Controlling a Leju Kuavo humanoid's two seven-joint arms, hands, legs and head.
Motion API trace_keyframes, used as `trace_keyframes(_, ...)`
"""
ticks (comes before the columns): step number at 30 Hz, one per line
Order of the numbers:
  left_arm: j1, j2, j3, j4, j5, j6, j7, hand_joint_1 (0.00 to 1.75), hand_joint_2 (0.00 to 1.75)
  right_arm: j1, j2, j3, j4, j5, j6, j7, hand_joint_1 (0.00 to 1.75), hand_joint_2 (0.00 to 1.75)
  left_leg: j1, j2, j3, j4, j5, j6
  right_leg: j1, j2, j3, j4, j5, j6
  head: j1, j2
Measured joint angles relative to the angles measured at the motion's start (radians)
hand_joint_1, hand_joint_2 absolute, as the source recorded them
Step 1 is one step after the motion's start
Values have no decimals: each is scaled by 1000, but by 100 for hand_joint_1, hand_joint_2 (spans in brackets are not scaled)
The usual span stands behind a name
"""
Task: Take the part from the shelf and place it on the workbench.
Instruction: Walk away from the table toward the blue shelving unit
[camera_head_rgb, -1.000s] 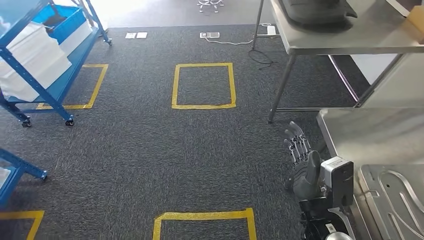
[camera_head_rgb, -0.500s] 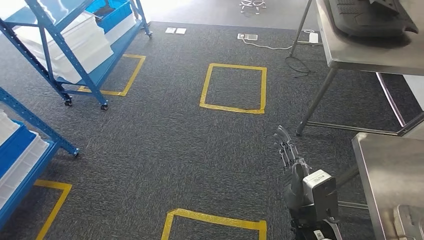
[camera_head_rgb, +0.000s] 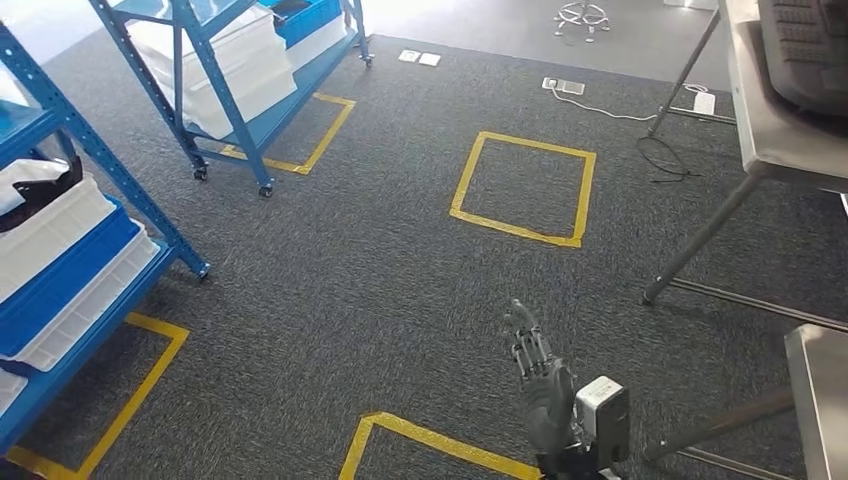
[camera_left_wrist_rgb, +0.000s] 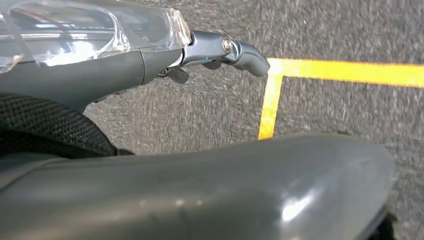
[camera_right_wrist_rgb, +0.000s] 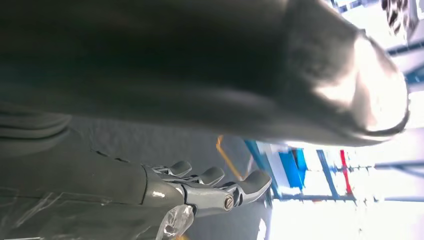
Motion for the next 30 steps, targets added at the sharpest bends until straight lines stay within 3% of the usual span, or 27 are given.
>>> trace_keyframes(1, -1, -1, -1, 0, -4, 7, -2, 0, 0, -6, 11, 12, 27, -10, 10, -12, 0, 0, 3, -10, 6, -6, 3, 6, -1, 24, -13, 35, -23, 2, 1, 0)
trace_keyframes(3, -4, -4, -4, 0, -9, 13, -3, 0, 0, -12, 31, 38, 83, -21, 20, -26, 0, 0, 6, -32, 9, -10, 4, 14, -3, 74, -76, 165, -87, 0, 4, 0)
trace_keyframes(4, -6, -6, -5, 0, -10, 13, -5, 0, 0, -13, 40, 50, 109, -28, 23, -29, 0, 0, 5, -46, 9, -10, 3, 17, -3, 86, -114, 233, -112, 0, 5, 0)
trace_keyframes(5, -6, -7, -7, 0, -12, 12, -10, 0, 0, -14, 47, 59, 131, -38, 29, -29, 0, 0, 4, -61, 9, -9, 3, 17, -3, 90, -139, 271, -116, 1, 5, 0)
trace_keyframes(6, -6, -7, -8, 0, -15, 10, -21, 0, 0, -16, 53, 67, 150, -53, 37, -29, 0, 0, 4, -76, 10, -8, 2, 17, -3, 92, -147, 270, -99, 0, 5, 0)
trace_keyframes(7, -6, -7, -10, 0, -19, 5, -40, 0, 0, -20, 59, 74, 170, -71, 49, -28, 0, 0, 5, -91, 10, -7, 1, 15, -4, 97, -136, 228, -64, 0, 5, 0)
trace_keyframes(9, -7, -8, -12, -1, -29, -8, -92, 0, 0, -32, 73, 90, 214, -106, 78, -27, 0, 0, 6, -119, 10, -1, -3, 8, -7, 132, -85, 92, 13, -2, 5, 0)
trace_keyframes(10, -7, -9, -13, -1, -35, -16, -115, 0, 0, -39, 81, 100, 240, -120, 92, -27, 0, 0, 6, -130, 8, 3, -5, 2, -8, 149, -66, 41, 36, -4, 5, 0)
trace_keyframes(12, -10, -10, -15, -1, -43, -28, -137, 0, 0, -53, 99, 125, 296, -137, 114, -16, 0, 0, 8, -146, 2, 5, -6, -10, -3, 163, -53, 8, 44, -12, 5, 0)
trace_keyframes(14, -12, -10, -16, -2, -47, -37, -133, 0, 0, -68, 118, 150, 360, -148, 129, 2, 0, 0, 14, -154, -2, 5, -6, -20, 1, 141, -52, 5, 48, -25, 5, 0)
trace_keyframes(15, -13, -10, -17, -2, -46, -40, -128, 0, 0, -77, 129, 162, 395, -154, 137, 8, 0, 0, 14, -138, -10, 18, -14, -24, 2, 130, -50, 3, 49, -32, 4, 0)
trace_keyframes(16, -14, -10, -17, -2, -45, -43, -122, 0, 0, -84, 139, 173, 431, -160, 144, 11, 0, 0, 13, -112, -26, 52, -32, -28, 1, 117, -48, 1, 49, -38, 3, 0)
trace_keyframes(18, -17, -10, -19, -2, -43, -49, -104, 0, 0, -93, 154, 191, 494, -169, 157, 20, 0, 0, 10, -53, -88, 177, -88, -35, 4, 91, -43, 0, 46, -47, 0, 0)
trace_keyframes(20, -22, -10, -20, -2, -40, -53, -69, 0, 0, -99, 163, 208, 551, -178, 168, 44, 0, 0, 11, -33, -148, 291, -125, -38, 7, 60, -40, 1, 40, -51, 0, 0)
trace_keyframes(21, -23, -9, -21, -2, -36, -56, -44, 0, 0, -105, 168, 217, 589, -189, 176, 59, 0, 0, 11, -28, -153, 300, -120, -38, 8, 44, -38, 1, 37, -51, -1, 0)
trace_keyframes(22, -24, -8, -21, -2, -31, -59, -17, 0, 0, -115, 176, 226, 635, -203, 187, 74, 0, 0, 10, -23, -136, 267, -98, -35, 9, 31, -34, 1, 34, -51, -1, 0)
trace_keyframes(24, -22, -4, -21, -2, -23, -66, 26, 0, 0, -137, 195, 239, 749, -244, 208, 101, 0, 0, 2, 11, -57, 122, -39, -23, 10, 6, -24, 0, 26, -47, -1, 0)
trace_keyframes(26, -20, -1, -22, -2, -22, -73, 41, 0, 0, -151, 213, 247, 873, -278, 208, 138, 0, 0, -12, 42, -3, 22, -14, -10, 13, -14, -15, -1, 18, -39, -1, 0)
trace_keyframes(27, -19, 1, -23, -2, -25, -77, 39, 0, 0, -154, 220, 251, 932, -285, 195, 170, 0, 0, -18, 45, 3, 9, -16, -6, 13, -25, -12, -2, 15, -34, -1, 0)
trace_keyframes(29, -15, 3, -25, -2, -37, -81, 26, 0, 0, -154, 230, 264, 1036, -270, 144, 275, 0, 0, -17, 20, 8, 3, -15, 1, 12, -40, -2, -6, 8, -24, -1, 0)
trace_keyframes(30, -13, 4, -27, -2, -48, -81, 16, 0, 0, -152, 235, 275, 1083, -246, 112, 351, 0, 0, -14, 8, 17, -5, -13, 5, 11, -26, 3, -1, 0, -18, 0, 0)
